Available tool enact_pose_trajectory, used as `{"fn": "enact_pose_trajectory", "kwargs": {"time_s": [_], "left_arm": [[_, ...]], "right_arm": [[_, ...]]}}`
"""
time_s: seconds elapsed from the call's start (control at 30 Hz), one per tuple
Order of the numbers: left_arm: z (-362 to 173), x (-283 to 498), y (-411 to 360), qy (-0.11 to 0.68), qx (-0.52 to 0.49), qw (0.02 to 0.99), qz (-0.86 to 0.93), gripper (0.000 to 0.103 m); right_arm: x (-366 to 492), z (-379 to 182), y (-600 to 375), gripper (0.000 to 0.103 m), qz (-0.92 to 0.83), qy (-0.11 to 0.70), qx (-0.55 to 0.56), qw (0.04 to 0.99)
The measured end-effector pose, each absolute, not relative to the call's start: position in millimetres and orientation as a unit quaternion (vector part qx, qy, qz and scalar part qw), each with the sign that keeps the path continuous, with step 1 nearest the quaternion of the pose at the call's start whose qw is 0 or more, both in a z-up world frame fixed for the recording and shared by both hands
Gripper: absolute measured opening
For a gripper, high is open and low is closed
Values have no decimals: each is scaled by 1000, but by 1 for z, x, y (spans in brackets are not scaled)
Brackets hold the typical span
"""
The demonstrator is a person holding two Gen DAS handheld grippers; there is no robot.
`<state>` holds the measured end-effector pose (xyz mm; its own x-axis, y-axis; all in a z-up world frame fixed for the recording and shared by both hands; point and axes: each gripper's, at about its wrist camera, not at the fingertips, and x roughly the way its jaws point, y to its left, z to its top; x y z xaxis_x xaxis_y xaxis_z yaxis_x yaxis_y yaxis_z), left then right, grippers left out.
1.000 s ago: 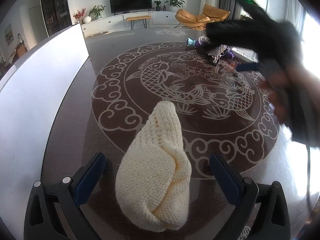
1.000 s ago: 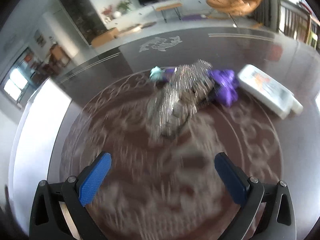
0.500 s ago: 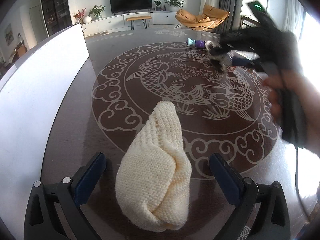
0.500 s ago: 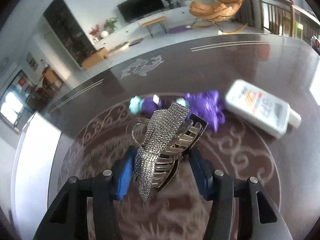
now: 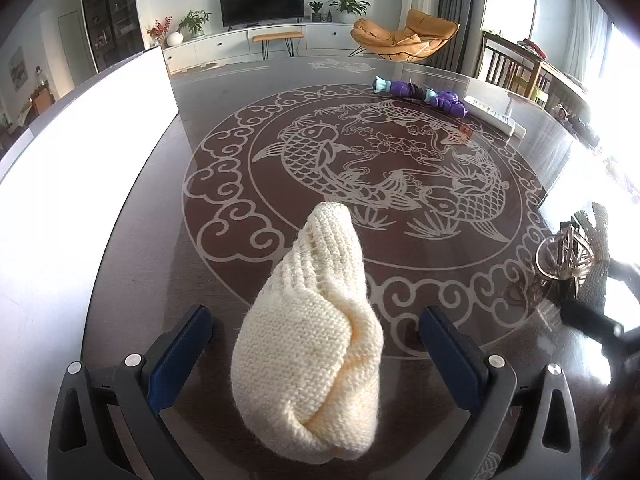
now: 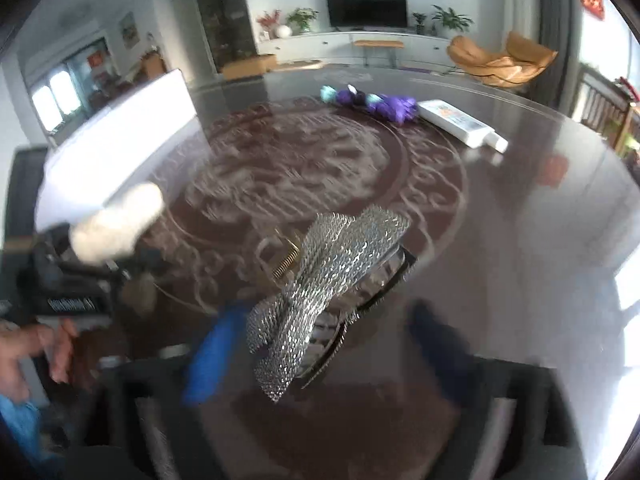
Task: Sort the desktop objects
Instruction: 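Lift the rhinestone bow clip with the right gripper while the left gripper holds the pouch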
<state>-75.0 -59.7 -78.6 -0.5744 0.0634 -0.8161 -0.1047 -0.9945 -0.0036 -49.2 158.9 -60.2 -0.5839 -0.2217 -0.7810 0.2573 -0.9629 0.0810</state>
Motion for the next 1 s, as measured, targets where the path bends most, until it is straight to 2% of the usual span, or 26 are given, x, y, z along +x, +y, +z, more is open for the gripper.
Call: {"fn": "enact_pose_trajectory", "kwargs": {"time_s": [0.1,0.2,1.0], "left_arm": [[-79,-75,-60,23,-459,47,887,103],[-79,-75,-60,23,-459,47,887,103],[-79,-75,-60,24,-458,46,887,103]], "right_arm": [[-48,-59,155,98,-889,42,439,126],[-56,-62,148,103,-882,69,452,114],[-54,-65,150,103,-882,64,453,115]]}}
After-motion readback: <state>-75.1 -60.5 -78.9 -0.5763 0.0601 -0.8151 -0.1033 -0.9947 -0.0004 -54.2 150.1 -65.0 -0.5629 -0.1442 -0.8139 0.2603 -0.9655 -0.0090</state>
